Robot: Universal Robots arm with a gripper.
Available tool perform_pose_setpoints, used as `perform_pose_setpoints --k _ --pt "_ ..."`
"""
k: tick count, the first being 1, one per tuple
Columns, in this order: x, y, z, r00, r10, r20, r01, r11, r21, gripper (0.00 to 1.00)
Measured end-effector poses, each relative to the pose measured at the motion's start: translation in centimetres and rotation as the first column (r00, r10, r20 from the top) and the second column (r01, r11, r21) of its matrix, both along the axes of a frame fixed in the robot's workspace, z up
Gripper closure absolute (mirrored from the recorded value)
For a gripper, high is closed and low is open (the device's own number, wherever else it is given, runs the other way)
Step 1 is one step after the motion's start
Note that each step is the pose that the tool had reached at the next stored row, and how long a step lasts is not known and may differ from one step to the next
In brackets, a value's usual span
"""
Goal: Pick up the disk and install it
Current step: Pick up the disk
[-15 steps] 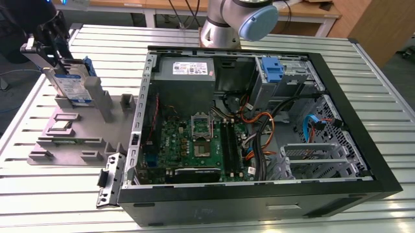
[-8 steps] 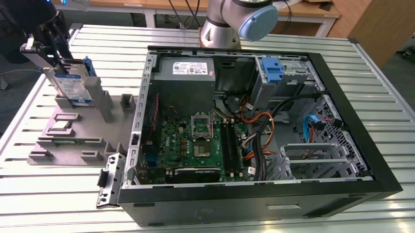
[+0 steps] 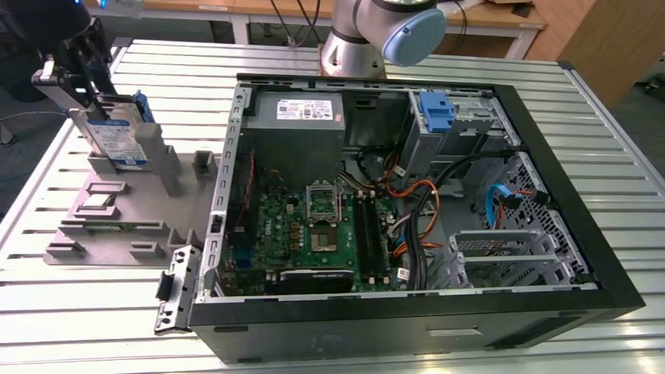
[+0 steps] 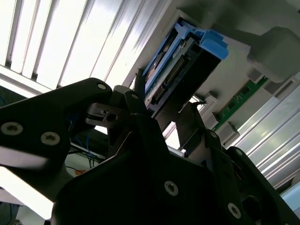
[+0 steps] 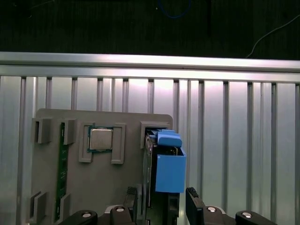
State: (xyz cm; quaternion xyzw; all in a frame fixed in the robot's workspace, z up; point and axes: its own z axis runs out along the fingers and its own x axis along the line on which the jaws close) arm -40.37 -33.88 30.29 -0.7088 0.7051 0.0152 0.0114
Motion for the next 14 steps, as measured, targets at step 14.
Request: perform_pose_setpoints --k 14 --pt "0.00 0.00 0.00 1.0000 0.000 0.0003 0.000 1.0000 0.0002 0.47"
